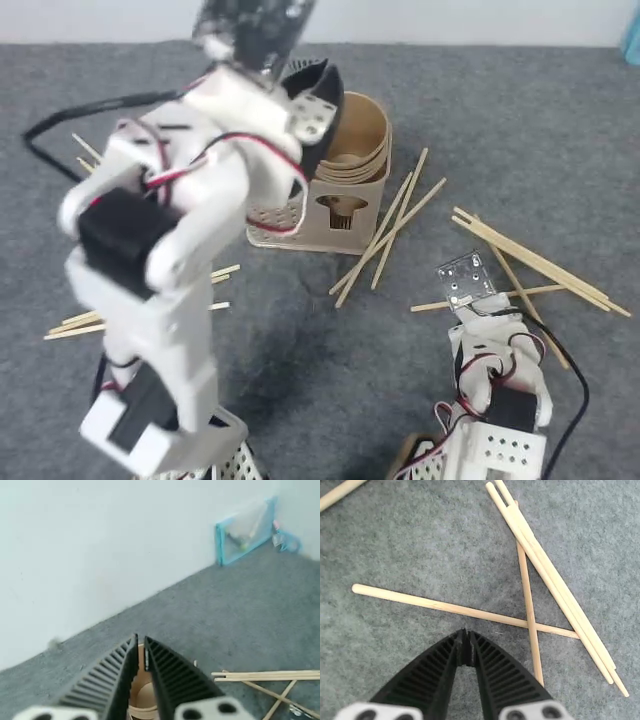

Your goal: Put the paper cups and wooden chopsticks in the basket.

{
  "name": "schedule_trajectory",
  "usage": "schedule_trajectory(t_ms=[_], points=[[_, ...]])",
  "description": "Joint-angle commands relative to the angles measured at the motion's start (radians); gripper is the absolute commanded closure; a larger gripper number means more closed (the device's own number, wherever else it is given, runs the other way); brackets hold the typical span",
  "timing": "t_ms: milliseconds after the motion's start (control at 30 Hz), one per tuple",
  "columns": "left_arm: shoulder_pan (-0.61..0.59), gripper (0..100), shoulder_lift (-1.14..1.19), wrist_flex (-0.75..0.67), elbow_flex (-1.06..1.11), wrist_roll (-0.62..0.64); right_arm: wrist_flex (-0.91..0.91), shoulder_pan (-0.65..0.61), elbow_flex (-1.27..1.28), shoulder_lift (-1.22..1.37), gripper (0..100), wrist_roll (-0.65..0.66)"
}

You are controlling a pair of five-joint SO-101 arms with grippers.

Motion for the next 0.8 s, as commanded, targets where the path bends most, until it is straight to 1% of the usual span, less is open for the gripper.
schedule_trajectory(t_ms=[0, 167, 267, 433, 500, 600, 767], points=[[0.008, 99, -0.072, 0.009, 0.053, 0.018, -0.010, 0.002, 0.011, -0.001, 99.1, 0.020], [0.009, 99, -0.218, -0.008, 0.306, 0.017, -0.010, 0.002, 0.011, -0.001, 99.1, 0.020], [0.006, 99, -0.370, -0.106, 0.515, 0.017, -0.010, 0.002, 0.011, -0.001, 99.1, 0.020], [0.000, 98, -0.605, -0.434, 0.977, 0.018, -0.010, 0.002, 0.011, -0.001, 99.1, 0.020], [0.000, 98, -0.681, -0.572, 1.127, 0.023, -0.010, 0.002, 0.011, -0.001, 99.1, 0.020], [0.000, 98, -0.747, -0.758, 1.283, 0.025, -0.010, 0.002, 0.011, -0.001, 99.1, 0.020], [0.000, 99, -0.738, -1.039, 1.486, 0.025, -0.010, 0.002, 0.011, -0.001, 99.1, 0.020]])
